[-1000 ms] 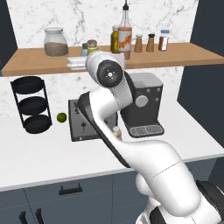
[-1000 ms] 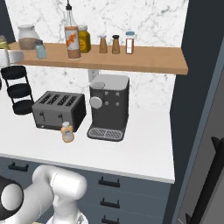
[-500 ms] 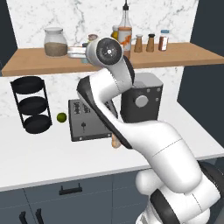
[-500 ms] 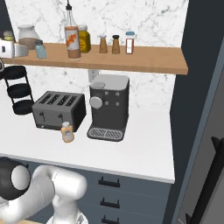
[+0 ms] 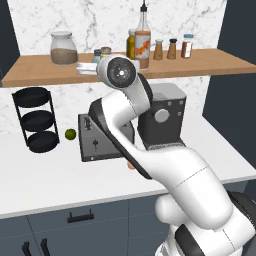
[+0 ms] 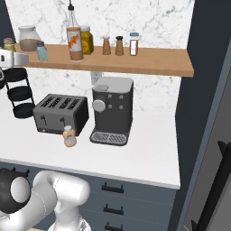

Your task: Put the shaker and condiment bottle from the counter next to their counterparts in the cabinet.

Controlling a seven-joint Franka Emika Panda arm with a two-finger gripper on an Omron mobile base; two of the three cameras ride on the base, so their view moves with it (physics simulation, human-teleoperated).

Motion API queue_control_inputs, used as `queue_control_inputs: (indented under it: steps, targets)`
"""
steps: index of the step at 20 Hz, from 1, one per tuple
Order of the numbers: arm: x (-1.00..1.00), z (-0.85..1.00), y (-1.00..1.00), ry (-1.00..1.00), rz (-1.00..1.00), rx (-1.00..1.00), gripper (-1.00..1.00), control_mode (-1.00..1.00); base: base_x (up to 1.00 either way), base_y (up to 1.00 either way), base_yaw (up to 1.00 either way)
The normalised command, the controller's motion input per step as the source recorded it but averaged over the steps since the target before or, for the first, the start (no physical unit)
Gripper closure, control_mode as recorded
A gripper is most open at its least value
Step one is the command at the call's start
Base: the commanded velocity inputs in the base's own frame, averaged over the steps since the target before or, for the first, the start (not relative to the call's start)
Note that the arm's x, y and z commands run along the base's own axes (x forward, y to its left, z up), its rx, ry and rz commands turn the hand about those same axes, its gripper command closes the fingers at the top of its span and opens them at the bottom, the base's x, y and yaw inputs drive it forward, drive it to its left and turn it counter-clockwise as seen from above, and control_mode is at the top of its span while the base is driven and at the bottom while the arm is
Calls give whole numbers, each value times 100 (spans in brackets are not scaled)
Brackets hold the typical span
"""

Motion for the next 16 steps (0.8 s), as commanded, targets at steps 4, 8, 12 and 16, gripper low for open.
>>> queue_control_inputs:
  steps: [4, 8, 12, 16]
  targets:
    - [0, -24, 0, -7, -1, 3, 100, -100, 0, 0, 0]
    - [10, 0, 0, 0, -3, 10, 100, -100, 0, 0, 0]
    - [18, 0, 6, 0, -5, 6, 100, -100, 0, 0, 0]
    - [12, 0, 31, 0, -4, 2, 100, -100, 0, 0, 0]
